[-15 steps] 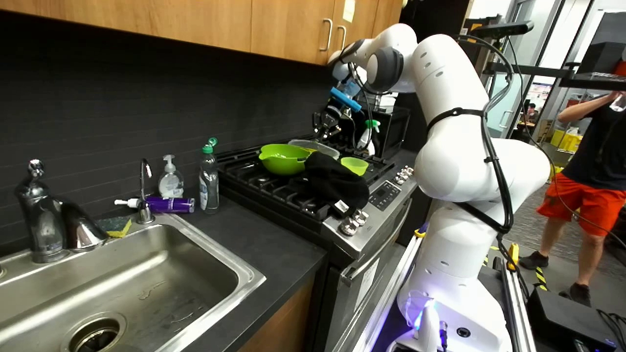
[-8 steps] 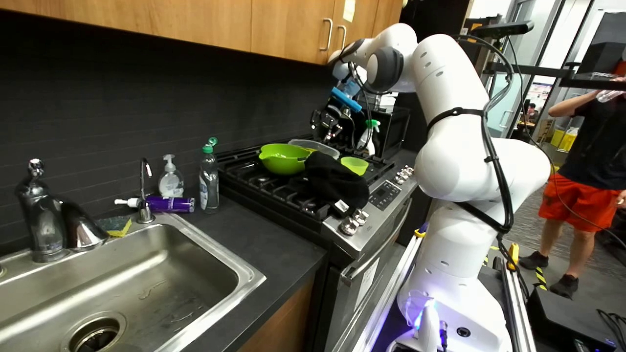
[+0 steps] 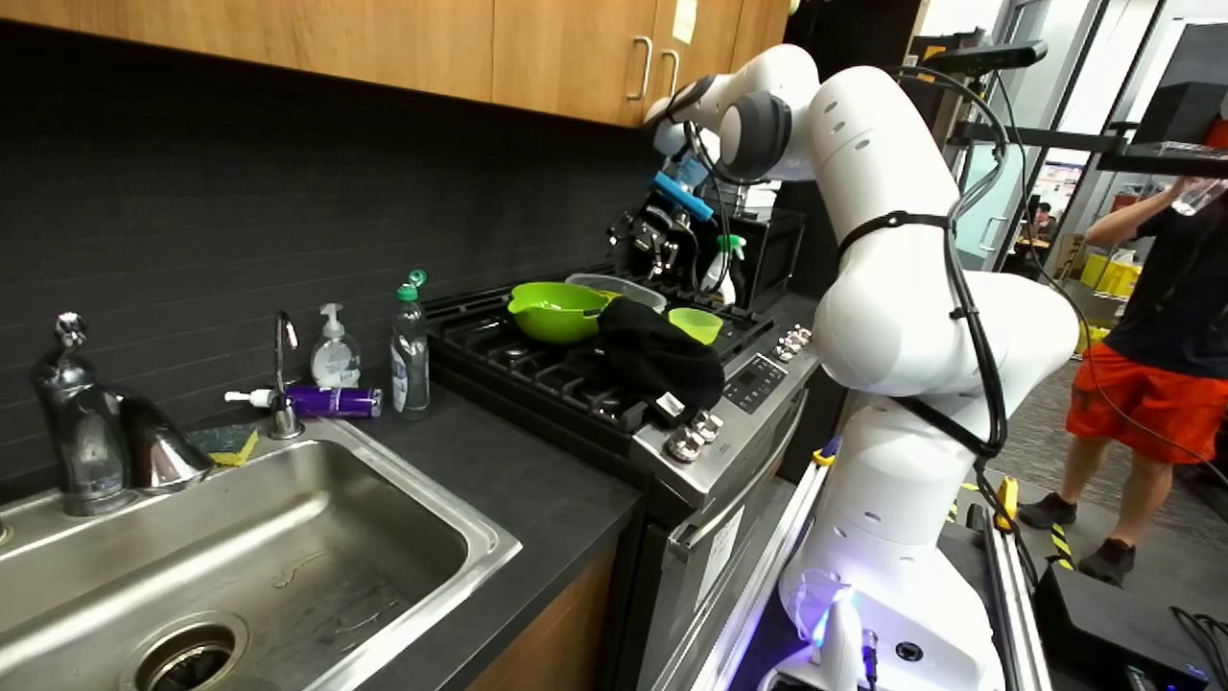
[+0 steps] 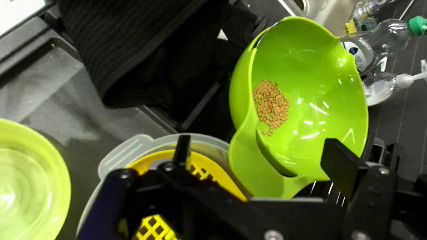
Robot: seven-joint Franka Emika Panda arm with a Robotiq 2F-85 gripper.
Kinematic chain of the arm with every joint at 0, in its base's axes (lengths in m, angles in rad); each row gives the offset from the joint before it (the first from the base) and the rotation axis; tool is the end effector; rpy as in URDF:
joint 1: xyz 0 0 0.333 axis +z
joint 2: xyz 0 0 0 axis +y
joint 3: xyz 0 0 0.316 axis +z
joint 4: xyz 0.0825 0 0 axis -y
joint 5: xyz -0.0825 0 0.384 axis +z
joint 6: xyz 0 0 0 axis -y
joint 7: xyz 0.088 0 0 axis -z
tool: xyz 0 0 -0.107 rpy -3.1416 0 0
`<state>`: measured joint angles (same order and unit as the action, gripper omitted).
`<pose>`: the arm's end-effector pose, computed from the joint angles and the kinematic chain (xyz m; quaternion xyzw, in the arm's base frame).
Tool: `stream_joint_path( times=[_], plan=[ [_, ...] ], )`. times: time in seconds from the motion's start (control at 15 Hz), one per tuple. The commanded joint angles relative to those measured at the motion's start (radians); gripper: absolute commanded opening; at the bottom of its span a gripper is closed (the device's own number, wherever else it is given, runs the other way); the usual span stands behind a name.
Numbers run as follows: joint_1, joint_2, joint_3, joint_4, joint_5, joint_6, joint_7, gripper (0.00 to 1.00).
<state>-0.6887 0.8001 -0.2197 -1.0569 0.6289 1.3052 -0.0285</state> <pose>0.5243 -0.4720 0.3472 -0.8529 0.3910 0.1292 0.3210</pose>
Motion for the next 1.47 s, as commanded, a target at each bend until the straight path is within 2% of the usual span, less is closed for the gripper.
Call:
stream_joint_path(
  times=[0.0, 0.27, 0.73, 1.07, 1.2, 1.4],
  plan=[
    [0.003, -0.006, -0.004, -0.001, -0.011, 0.01, -0.006, 1.0],
    [0.009, -0.02, -0.01, -0.002, -0.018, 0.014, -0.008, 1.0],
    [0.022, -0.16, -0.019, -0.287, 0.018, 0.027, -0.006, 1.0],
    [0.016, -0.265, -0.046, -0.442, -0.019, 0.049, -0.041, 1.0],
    [0.026, -0.323, -0.071, -0.506, -0.072, 0.121, -0.057, 1.0],
    [0.037, -0.416, -0.098, -0.617, -0.171, 0.307, -0.111, 1.0]
  ],
)
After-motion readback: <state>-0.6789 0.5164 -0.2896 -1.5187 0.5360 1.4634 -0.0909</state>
